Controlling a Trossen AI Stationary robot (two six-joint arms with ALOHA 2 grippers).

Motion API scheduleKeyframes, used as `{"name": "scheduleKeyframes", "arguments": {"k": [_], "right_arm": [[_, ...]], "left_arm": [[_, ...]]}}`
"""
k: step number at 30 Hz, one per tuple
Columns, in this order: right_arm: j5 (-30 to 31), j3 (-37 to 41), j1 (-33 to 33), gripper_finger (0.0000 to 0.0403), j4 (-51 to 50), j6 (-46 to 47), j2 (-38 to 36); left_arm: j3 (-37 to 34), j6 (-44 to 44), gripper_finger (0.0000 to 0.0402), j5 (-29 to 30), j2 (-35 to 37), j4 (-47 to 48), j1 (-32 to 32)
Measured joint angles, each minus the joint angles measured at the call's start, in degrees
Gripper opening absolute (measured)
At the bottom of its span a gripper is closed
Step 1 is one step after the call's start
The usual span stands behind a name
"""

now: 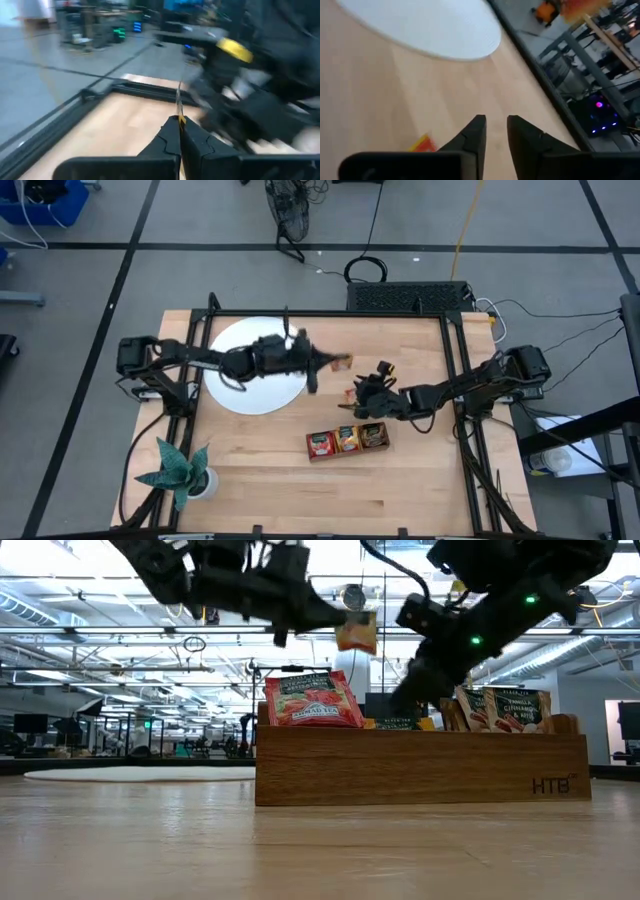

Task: Pick & Place Tea
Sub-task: Put the orange tea bag into the middle section of the wooden organizer

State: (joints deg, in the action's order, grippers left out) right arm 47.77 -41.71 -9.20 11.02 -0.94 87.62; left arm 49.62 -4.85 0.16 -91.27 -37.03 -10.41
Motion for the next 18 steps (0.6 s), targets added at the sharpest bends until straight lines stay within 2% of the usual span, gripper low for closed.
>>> {"name": "scheduleKeyframes", "arguments": {"k": [4, 9, 14, 18], "right_arm": [[0.13, 0.03, -1.60, 0.0073, -3.78, 1.97, -2.52], [0.29, 0.02, -2.17, 0.0067, -5.70, 0.26, -7.25], [0.38, 0.05, -2.17, 0.0060, -5.51, -3.03, -12.01], [0.31, 0.38, -2.17, 0.0055, -5.13, -4.15, -15.26]], "left_arm": [[0.01, 4.22, 0.0002, 0.86, 0.65, 3.40, 7.57], [-0.53, 7.13, 0.0001, 8.92, -3.08, 3.52, 19.24], [-0.30, 7.54, 0.0001, 13.75, -10.02, -7.59, 26.59], [-0.41, 5.76, 0.0001, 15.93, -16.46, -15.81, 27.33]]}}
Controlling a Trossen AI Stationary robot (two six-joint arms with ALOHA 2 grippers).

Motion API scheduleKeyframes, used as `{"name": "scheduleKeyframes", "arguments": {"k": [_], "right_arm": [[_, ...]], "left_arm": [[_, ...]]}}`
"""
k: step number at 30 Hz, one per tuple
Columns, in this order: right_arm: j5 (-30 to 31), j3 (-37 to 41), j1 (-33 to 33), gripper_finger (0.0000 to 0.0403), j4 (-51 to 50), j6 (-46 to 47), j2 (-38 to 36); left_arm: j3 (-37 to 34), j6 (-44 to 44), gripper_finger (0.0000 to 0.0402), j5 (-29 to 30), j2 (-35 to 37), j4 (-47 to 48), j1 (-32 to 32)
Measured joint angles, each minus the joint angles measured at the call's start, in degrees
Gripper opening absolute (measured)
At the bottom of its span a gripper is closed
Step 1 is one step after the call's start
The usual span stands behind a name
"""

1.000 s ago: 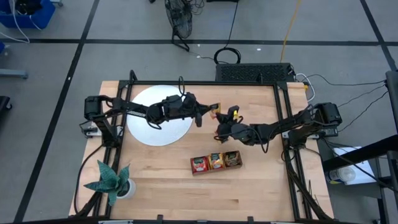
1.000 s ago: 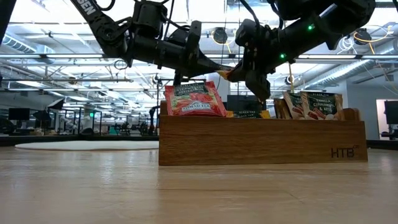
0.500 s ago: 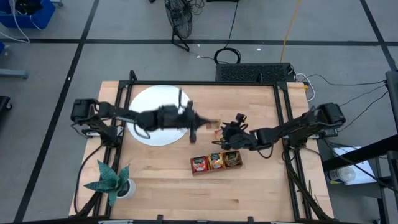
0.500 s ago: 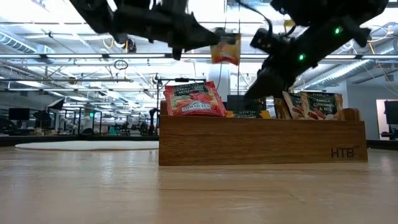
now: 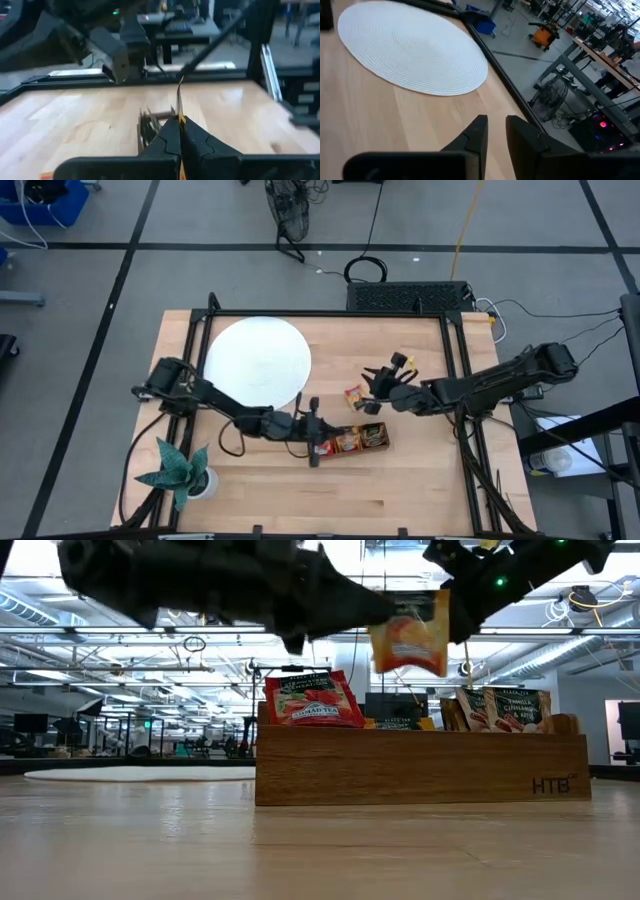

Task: Pick & Place Tea
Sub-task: Put the orange tea bag into the middle section of the wooden organizer

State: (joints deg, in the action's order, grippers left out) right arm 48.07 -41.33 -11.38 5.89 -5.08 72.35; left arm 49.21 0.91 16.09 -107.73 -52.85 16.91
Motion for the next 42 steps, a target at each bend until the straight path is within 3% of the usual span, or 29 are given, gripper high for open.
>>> {"name": "scheduleKeyframes", "arguments": {"k": [10, 25, 42], "right_arm": [[-0.15, 3.48, 0.00, 0.0052, -0.11, 2.84, -4.10], [-0.13, 4.87, 0.01, 0.0051, 3.14, 0.78, -4.37], [-0.15, 4.87, 0.00, 0.0050, 3.28, 0.74, -4.35]], "left_arm": [[0.09, -6.88, 0.0000, 2.47, -8.34, -7.69, -0.86], [0.13, -10.15, 0.0002, 2.63, -8.65, -4.00, 0.02], [0.13, -9.91, 0.0079, 2.04, -8.52, -4.55, -0.33]]}}
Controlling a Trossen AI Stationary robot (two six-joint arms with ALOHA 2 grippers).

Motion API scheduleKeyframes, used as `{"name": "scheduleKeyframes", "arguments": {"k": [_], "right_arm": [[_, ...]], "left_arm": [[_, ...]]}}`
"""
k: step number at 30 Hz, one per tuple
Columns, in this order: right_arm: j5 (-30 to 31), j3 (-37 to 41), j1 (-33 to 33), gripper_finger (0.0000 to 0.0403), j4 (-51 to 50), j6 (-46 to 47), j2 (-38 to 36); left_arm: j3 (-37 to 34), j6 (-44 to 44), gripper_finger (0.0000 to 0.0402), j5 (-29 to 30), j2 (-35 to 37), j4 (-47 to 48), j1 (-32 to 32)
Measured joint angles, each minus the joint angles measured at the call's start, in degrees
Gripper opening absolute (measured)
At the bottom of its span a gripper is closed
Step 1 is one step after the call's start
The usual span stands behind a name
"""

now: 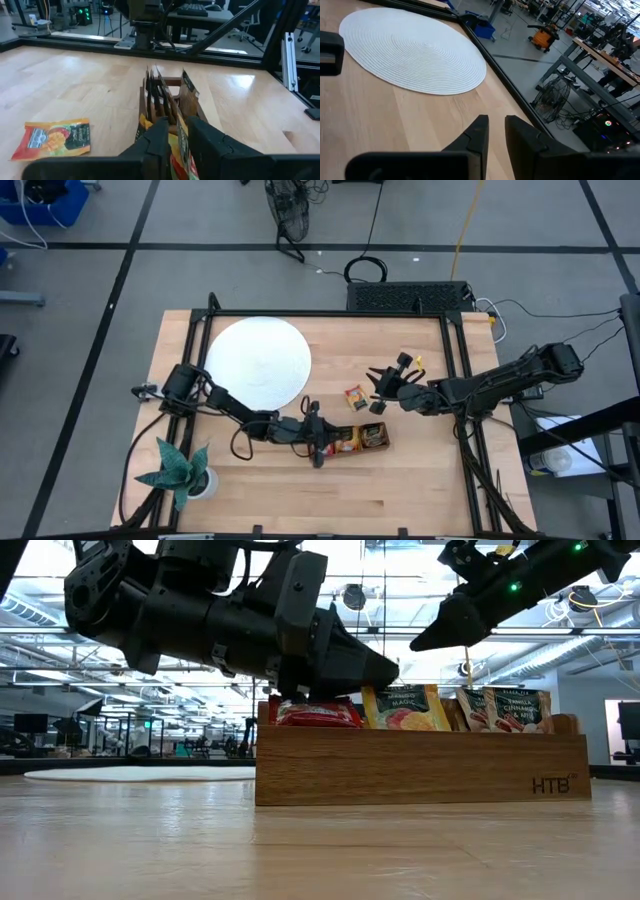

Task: Pick & Place Tea
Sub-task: Put the orange tea bag into the middle section of the wooden organizer

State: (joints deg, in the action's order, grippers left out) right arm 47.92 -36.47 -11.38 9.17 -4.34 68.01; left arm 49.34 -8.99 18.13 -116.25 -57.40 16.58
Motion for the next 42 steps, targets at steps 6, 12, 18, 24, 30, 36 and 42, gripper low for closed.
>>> {"name": "scheduleKeyframes", "arguments": {"k": [6, 12, 18, 24, 30, 36, 42], "right_arm": [[-0.01, 0.00, 0.00, 0.0050, 0.00, -1.05, 0.00], [-0.03, 0.00, 0.00, 0.0050, -0.94, -1.81, 0.00], [-16.53, 0.00, 3.11, 0.0066, -7.28, 0.64, 0.00], [-37.52, 0.00, 11.72, 0.0107, -9.80, 2.86, 4.13], [-42.56, 0.01, 20.07, 0.0164, -7.64, 2.15, 11.76], [-53.69, 0.00, 27.27, 0.0204, -4.18, 2.22, 17.62], [-61.68, -1.40, 30.18, 0.0212, -0.41, 0.81, 22.22]], "left_arm": [[0.00, 3.42, 0.0087, 0.21, 4.62, 0.46, -0.24], [0.00, 5.96, 0.0088, 0.44, 14.47, 10.57, -3.00], [-0.01, 2.24, 0.0088, -0.24, 23.30, 29.33, -8.26], [-0.02, 3.11, 0.0088, 0.15, 24.49, 34.12, -14.56], [-0.04, 3.25, 0.0088, -0.14, 23.61, 37.95, -21.40], [-0.04, 3.86, 0.0088, -1.57, 23.64, 40.67, -24.90], [-0.04, 5.55, 0.0088, -1.59, 23.64, 41.39, -25.99]]}}
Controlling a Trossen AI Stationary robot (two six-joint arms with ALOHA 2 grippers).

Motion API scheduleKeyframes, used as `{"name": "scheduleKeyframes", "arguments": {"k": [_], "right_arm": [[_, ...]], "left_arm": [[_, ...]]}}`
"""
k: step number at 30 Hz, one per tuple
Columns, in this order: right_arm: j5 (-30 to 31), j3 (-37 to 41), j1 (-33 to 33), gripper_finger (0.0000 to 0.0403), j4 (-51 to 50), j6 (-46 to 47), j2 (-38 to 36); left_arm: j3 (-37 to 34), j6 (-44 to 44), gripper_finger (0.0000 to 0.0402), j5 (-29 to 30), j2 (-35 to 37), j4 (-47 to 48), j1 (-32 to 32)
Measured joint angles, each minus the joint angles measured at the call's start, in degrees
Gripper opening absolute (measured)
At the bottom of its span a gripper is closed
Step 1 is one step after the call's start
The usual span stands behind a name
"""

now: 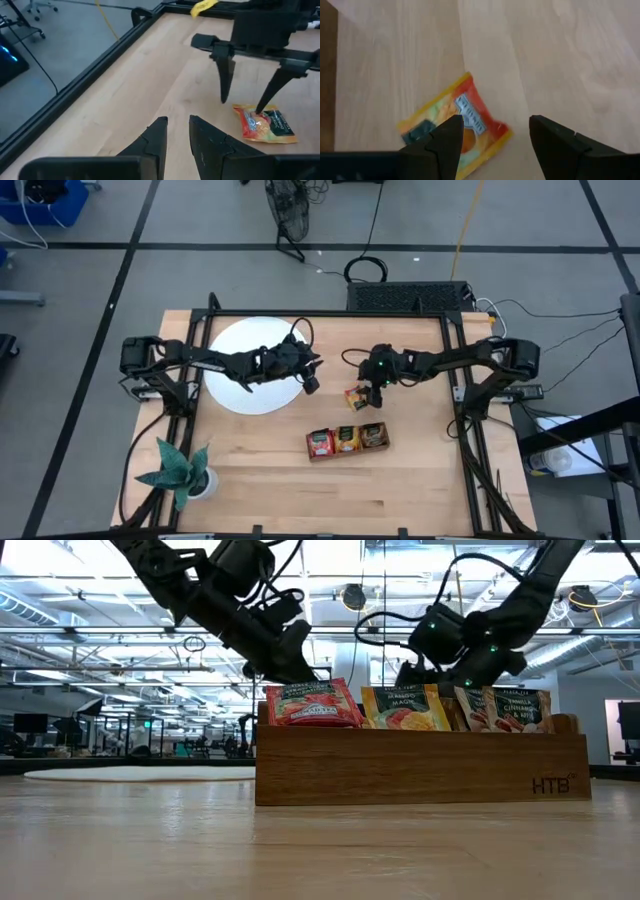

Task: Pick & Place Tea
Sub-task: Put the orange tea bag into the middle section of the wooden organizer

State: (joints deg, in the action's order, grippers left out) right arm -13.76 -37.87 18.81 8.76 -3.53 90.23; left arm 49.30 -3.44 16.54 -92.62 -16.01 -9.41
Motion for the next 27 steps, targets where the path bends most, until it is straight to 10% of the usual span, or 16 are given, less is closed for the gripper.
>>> {"name": "scheduleKeyframes", "arguments": {"k": [13, 22, 27], "right_arm": [[-3.03, -6.75, -0.50, 0.0199, -3.34, -7.23, 12.69], [-2.97, -6.52, -0.52, 0.0017, -0.18, -11.44, 11.81], [0.29, -6.46, -1.20, 0.0003, 4.21, -11.86, 11.82]], "left_arm": [[0.00, 0.43, 0.0088, -0.55, 0.00, 1.59, -0.22], [0.00, -0.30, 0.0088, -1.03, 0.00, 4.28, -0.22], [0.00, -1.27, 0.0088, -1.03, 0.00, 4.26, -0.22]]}}
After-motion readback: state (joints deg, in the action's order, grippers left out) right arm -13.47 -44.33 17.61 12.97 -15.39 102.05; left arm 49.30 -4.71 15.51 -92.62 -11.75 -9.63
